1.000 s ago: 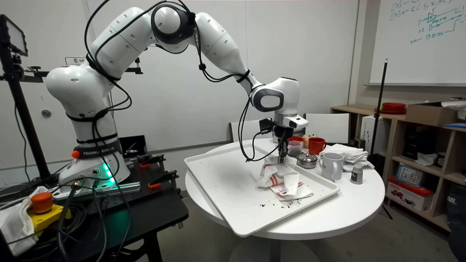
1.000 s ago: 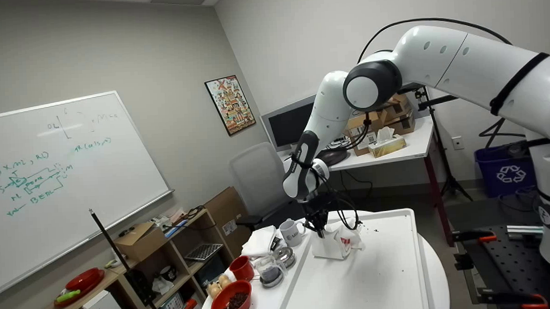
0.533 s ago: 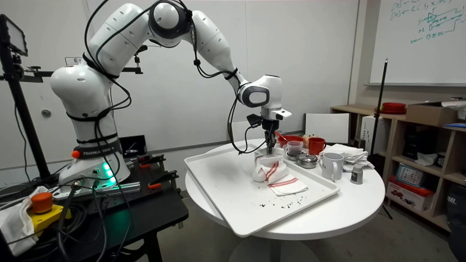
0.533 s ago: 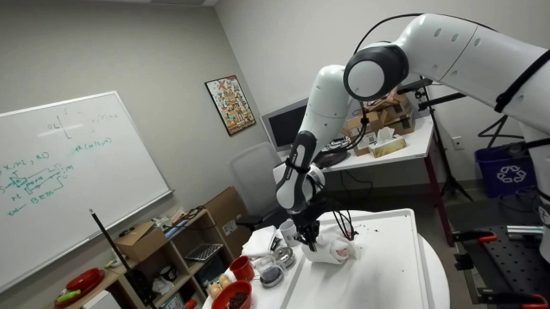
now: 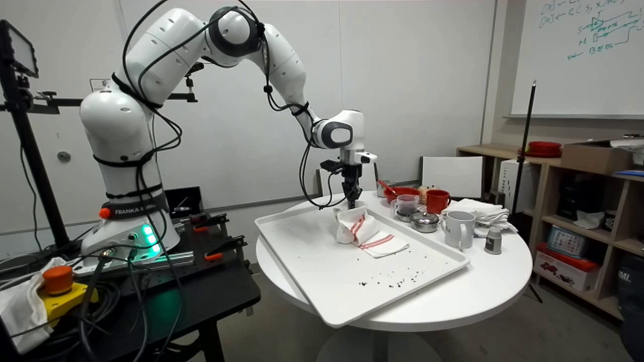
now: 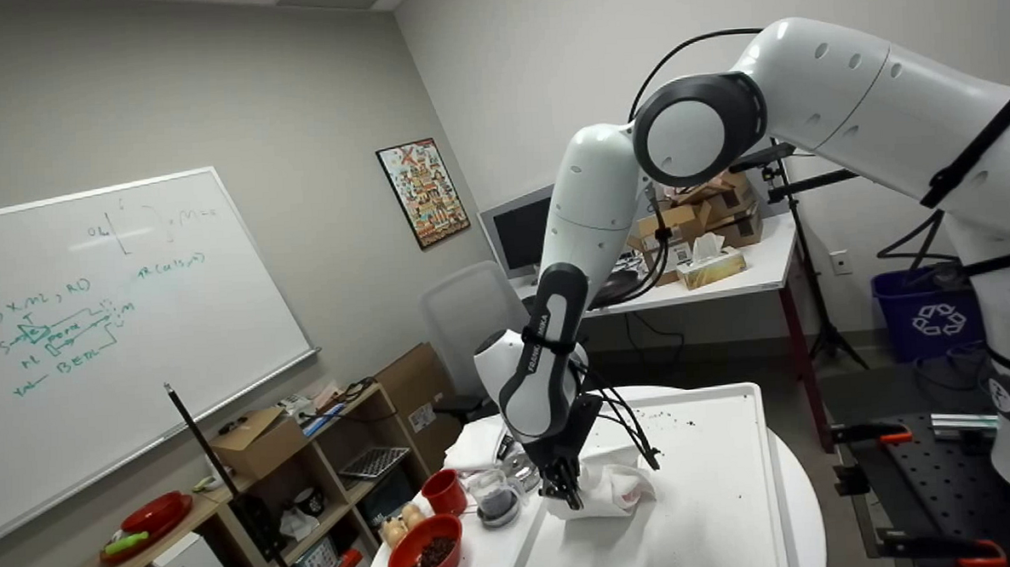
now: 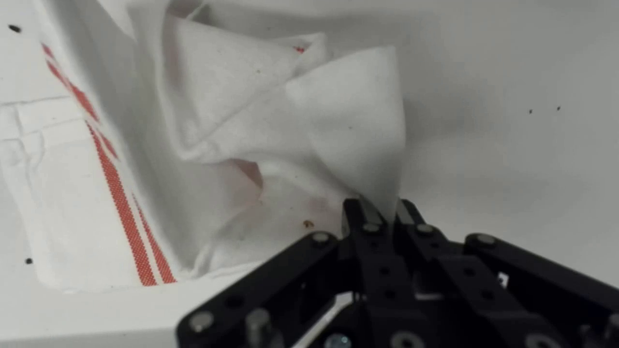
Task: Use the towel to wipe the tray
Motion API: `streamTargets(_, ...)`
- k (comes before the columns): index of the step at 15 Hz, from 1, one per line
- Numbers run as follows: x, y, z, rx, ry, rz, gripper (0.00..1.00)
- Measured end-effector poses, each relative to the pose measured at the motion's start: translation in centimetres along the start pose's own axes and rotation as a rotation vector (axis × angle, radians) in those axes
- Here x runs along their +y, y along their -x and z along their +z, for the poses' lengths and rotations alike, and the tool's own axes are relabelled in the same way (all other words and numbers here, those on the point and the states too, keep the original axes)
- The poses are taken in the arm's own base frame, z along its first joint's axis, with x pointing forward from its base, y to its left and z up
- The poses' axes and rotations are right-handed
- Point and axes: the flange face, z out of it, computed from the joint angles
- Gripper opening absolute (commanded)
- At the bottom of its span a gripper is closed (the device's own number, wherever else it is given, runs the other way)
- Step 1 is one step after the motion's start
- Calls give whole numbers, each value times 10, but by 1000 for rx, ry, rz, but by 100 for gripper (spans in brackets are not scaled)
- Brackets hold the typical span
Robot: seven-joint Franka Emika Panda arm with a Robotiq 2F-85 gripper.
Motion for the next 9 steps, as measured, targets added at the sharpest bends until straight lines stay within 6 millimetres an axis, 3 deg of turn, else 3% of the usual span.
streamTargets(9,-116,44,15,-48,-21,-346,6)
